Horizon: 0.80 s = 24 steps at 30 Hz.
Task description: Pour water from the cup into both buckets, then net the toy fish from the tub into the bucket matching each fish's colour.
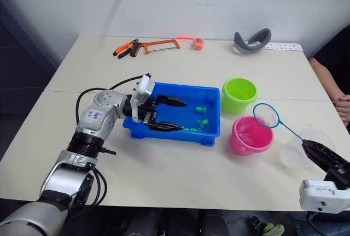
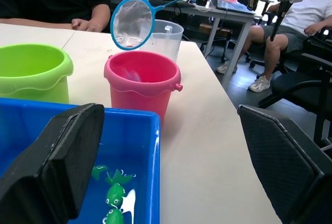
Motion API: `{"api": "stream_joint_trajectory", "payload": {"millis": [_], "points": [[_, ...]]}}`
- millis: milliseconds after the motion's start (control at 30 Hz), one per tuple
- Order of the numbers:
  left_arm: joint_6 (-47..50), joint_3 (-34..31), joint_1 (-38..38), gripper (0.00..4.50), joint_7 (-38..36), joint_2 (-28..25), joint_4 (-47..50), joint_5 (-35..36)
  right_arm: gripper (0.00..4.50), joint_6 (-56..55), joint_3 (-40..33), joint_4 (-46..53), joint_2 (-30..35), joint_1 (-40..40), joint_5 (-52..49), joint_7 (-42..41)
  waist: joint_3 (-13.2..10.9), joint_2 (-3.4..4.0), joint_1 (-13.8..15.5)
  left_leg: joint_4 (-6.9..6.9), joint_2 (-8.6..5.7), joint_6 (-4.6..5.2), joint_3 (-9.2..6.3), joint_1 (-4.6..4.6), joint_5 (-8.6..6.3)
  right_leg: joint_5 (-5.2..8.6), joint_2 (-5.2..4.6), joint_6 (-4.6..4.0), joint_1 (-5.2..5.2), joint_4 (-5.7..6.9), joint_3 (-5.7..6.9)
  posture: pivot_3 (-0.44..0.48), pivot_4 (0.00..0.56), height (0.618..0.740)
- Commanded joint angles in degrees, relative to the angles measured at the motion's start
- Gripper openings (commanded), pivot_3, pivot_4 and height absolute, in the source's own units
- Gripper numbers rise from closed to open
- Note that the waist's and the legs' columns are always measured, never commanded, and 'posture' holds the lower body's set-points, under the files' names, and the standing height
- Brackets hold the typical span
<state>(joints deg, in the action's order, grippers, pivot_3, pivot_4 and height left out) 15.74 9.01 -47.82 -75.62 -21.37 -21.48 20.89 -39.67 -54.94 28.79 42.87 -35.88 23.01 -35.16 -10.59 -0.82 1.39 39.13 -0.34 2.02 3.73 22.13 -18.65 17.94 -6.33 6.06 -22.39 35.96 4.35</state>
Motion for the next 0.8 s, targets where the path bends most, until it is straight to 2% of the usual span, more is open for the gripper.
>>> {"api": "stream_joint_trajectory", "payload": {"millis": [33,167,300,433,600,800], "points": [[-0.5,-1.5,-0.7,4.48,0.2,-0.6,0.4,0.1,0.00,0.3,-1.6,-0.7,-0.3,-0.1,-2.4,1.0,0.0,0.00,0.0,0.00,0.00,0.00,0.00,0.00,0.00,0.00,0.00,0.00,0.00,0.00,0.00,0.000,0.150,0.740],[-0.3,-1.7,-0.6,4.48,0.6,-1.1,0.4,0.0,0.00,4.2,-0.2,-0.9,-1.8,0.2,-7.6,0.7,0.0,0.00,0.0,0.00,0.00,0.00,-0.01,0.00,0.00,0.00,-0.01,0.00,0.02,0.01,0.01,0.000,0.150,0.740],[0.2,-2.3,-0.1,4.48,1.5,-2.9,0.3,-0.2,0.00,26.6,7.6,5.6,-1.8,3.6,-31.4,-1.9,0.0,0.00,-0.1,0.02,0.04,0.00,-0.04,-0.01,0.00,0.00,-0.03,0.00,0.03,0.03,0.02,0.000,0.150,0.740],[1.0,-3.9,1.4,4.48,2.9,-5.7,0.8,-0.5,0.00,40.9,15.2,9.5,2.6,10.7,-43.0,-1.7,0.0,0.00,-0.4,0.05,0.10,0.00,-0.05,-0.05,0.01,-0.01,-0.20,-0.01,0.06,0.05,-0.01,0.000,0.150,0.740],[3.4,-7.3,6.4,4.48,4.4,-11.7,4.8,-0.3,0.00,54.6,28.6,8.4,8.4,25.3,-50.5,-2.7,0.0,0.03,-0.8,0.05,0.11,-0.01,-0.05,-0.07,0.01,0.00,-0.22,-0.03,0.04,0.06,0.00,0.000,0.150,0.740],[5.0,-12.0,12.9,4.48,7.1,-17.8,8.5,-0.4,0.00,62.7,44.4,2.9,7.9,43.6,-49.4,-4.2,0.0,0.04,-0.9,0.04,0.08,-0.01,-0.14,0.03,0.00,0.01,-0.24,-0.03,-0.01,0.05,0.08,0.000,0.150,0.740]]}}
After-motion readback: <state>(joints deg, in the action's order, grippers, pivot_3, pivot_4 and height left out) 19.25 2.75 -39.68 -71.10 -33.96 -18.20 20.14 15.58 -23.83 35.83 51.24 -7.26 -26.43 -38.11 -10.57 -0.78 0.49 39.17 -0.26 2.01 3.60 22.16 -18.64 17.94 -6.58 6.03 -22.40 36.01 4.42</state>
